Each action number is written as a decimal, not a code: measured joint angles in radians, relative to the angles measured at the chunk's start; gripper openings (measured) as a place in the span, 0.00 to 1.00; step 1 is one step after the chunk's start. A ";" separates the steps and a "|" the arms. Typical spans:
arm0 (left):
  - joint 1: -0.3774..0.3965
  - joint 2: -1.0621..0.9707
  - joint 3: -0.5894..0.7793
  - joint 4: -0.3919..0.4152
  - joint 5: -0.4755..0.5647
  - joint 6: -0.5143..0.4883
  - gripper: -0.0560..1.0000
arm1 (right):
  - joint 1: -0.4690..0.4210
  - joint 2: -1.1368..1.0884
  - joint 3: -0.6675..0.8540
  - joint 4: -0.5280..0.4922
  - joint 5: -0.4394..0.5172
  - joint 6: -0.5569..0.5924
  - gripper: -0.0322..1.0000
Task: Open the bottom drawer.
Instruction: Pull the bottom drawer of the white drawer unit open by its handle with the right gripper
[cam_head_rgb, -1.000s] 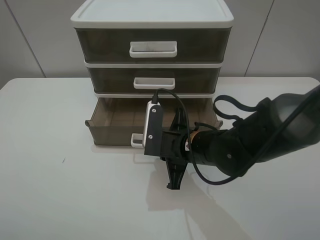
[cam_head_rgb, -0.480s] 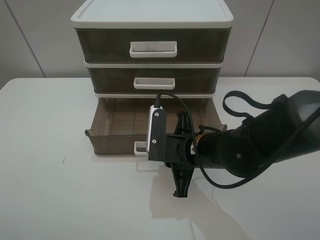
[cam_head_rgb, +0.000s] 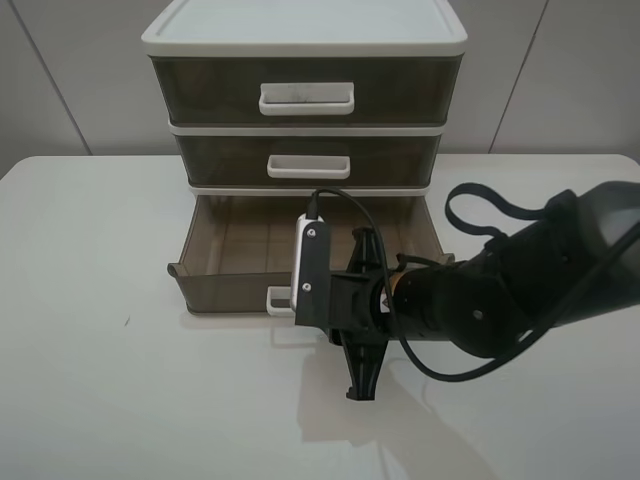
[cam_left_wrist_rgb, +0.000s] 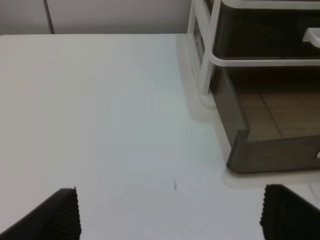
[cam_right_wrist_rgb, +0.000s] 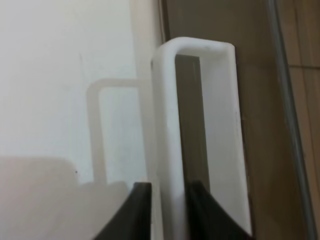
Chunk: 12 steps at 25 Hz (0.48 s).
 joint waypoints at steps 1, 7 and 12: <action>0.000 0.000 0.000 0.000 0.000 0.000 0.76 | 0.000 0.000 0.000 0.000 0.000 0.001 0.43; 0.000 0.000 0.000 0.000 0.000 0.000 0.76 | 0.003 -0.016 0.003 0.001 0.027 0.001 0.61; 0.000 0.000 0.000 0.000 0.000 0.000 0.76 | 0.010 -0.150 0.005 0.027 0.145 0.007 0.66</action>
